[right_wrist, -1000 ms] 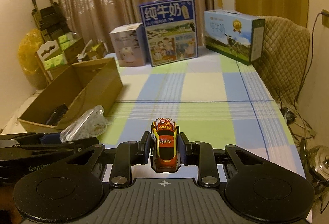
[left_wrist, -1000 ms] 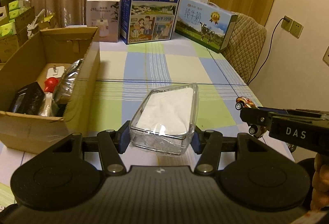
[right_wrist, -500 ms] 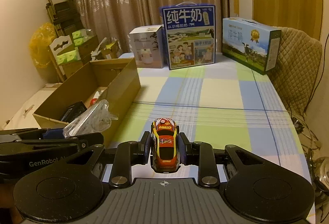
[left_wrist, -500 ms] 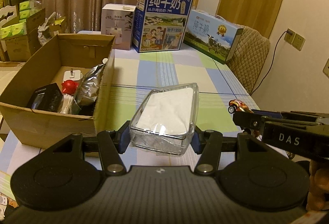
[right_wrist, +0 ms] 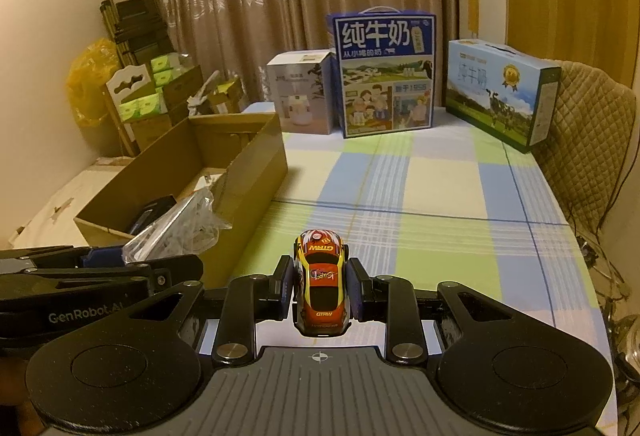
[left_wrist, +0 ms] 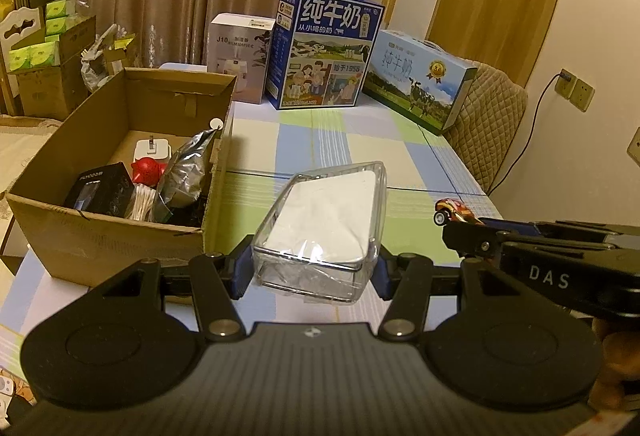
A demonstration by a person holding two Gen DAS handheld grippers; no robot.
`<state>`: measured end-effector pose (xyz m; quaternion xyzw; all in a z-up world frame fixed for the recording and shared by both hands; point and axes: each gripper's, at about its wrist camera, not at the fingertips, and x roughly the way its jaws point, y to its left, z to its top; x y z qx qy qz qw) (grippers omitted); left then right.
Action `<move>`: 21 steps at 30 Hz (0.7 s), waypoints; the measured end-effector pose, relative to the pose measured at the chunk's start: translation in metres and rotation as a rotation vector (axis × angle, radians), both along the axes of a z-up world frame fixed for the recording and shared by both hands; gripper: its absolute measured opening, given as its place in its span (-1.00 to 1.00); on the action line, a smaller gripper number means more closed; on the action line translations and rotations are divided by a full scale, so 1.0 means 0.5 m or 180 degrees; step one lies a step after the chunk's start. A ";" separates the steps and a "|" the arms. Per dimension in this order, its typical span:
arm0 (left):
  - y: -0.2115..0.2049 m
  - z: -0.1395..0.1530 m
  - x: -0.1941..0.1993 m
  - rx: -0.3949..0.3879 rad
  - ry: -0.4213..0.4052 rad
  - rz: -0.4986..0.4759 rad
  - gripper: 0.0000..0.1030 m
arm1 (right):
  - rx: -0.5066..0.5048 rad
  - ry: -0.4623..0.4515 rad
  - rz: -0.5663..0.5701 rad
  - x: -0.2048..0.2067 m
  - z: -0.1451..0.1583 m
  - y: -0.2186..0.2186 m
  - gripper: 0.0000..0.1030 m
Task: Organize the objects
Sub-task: 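Lift the plastic box and toy car and carry them over the cardboard box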
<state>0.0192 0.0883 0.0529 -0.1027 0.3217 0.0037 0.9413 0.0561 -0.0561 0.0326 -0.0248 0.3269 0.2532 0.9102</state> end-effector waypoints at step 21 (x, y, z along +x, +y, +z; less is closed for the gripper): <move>0.076 0.034 -0.033 0.0068 -0.0068 0.0241 0.00 | 0.0001 -0.0022 0.0265 -0.008 0.008 0.083 -0.51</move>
